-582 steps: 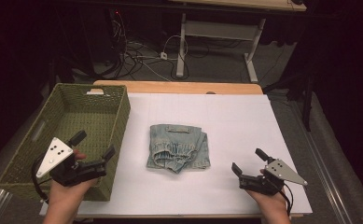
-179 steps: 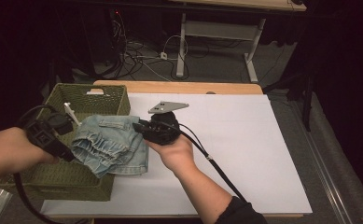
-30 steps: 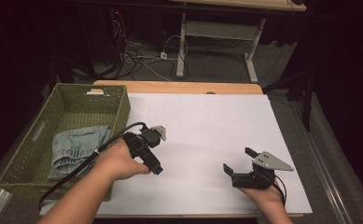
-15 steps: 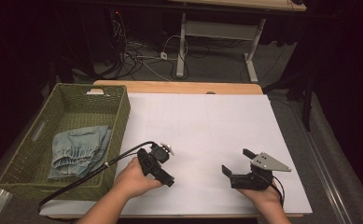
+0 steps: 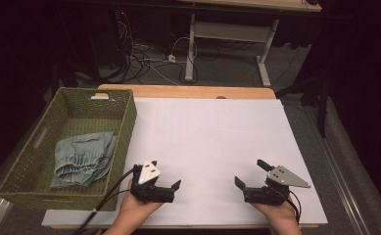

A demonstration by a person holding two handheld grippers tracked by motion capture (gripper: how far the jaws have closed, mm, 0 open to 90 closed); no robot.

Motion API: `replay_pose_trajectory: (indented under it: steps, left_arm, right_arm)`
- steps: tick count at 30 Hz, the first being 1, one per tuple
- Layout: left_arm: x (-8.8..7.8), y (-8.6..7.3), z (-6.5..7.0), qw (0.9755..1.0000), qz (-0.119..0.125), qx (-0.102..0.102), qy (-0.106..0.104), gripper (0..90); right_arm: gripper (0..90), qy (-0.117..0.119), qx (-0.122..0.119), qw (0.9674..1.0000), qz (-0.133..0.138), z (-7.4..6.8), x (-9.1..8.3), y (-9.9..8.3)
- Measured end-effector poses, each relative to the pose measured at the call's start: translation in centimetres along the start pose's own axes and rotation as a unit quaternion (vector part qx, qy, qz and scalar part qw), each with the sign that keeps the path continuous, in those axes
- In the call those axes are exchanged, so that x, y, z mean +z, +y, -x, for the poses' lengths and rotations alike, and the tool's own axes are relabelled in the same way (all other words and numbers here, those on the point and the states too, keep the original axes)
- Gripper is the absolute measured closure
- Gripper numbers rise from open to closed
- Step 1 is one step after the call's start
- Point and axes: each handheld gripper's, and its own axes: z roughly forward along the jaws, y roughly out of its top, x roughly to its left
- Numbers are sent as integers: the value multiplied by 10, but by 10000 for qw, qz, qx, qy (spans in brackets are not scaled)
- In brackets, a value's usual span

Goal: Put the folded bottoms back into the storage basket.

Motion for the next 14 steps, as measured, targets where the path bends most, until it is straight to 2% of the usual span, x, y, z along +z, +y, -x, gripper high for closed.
replay_pose_trajectory:
  steps: [1, 2, 3, 4, 5, 6, 7, 11, 14]
  left_arm:
    - [-7, -6, -2, 9992, 315, -217, -63, 0]
    - [-12, -12, -6, 9973, 533, -471, -179, 0]
    - [-14, -15, -7, 9974, 362, -578, -215, 0]
    - [-14, -15, -7, 9974, 362, -578, -215, 0]
    - [-12, -14, -6, 9985, 178, -467, -212, 0]
    - [-10, -12, -3, 9992, 129, -206, -304, 0]
    - [-7, -11, -2, 9994, 151, -146, -293, 0]
    - [0, -8, -4, 9988, 161, -285, -370, 0]
    - [1, -7, -6, 9993, 105, -221, -277, 0]
  right_arm:
    - [0, -22, 36, 10000, 47, 1, -3, 0]
    - [0, -49, 75, 9999, 100, 1, -7, -1]
    - [0, -72, 115, 9998, 141, 1, -11, -2]
    - [0, -80, 146, 9997, 187, 1, -15, -3]
    - [0, -101, 151, 9996, 225, 1, -19, -4]
    - [0, -114, 148, 9994, 275, 1, -22, -4]
    - [0, -135, 129, 9993, 327, 1, -24, -4]
    - [0, -172, 100, 9989, 428, 2, -22, -4]
    - [0, -181, 123, 9991, 364, 3, -16, -6]
